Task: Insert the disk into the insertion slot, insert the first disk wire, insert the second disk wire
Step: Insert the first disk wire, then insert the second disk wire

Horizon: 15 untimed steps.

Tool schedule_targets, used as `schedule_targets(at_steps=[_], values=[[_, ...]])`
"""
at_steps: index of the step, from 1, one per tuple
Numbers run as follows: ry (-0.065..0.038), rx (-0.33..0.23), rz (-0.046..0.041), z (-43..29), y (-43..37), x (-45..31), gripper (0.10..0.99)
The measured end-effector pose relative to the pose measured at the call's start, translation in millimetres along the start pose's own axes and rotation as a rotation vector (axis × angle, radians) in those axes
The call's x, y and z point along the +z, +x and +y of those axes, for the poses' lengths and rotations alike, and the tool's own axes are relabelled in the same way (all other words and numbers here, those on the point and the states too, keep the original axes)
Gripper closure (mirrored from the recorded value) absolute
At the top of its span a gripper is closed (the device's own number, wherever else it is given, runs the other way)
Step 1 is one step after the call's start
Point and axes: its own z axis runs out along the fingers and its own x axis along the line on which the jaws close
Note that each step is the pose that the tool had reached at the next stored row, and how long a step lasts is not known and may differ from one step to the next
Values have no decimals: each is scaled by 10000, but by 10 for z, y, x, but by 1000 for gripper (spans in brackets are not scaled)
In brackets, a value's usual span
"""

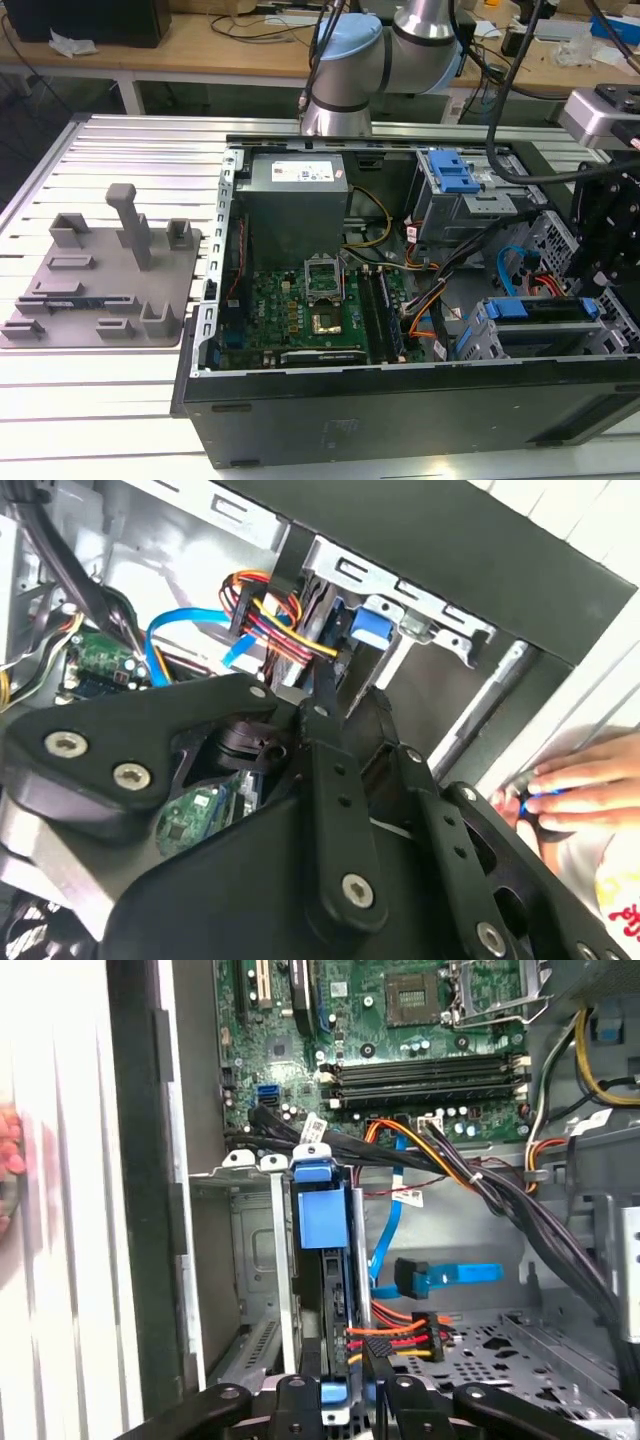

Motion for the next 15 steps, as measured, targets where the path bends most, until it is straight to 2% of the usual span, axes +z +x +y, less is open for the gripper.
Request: schedule_targets(at_steps=[15], values=[[1, 1, 23, 0, -11, -7, 780]])
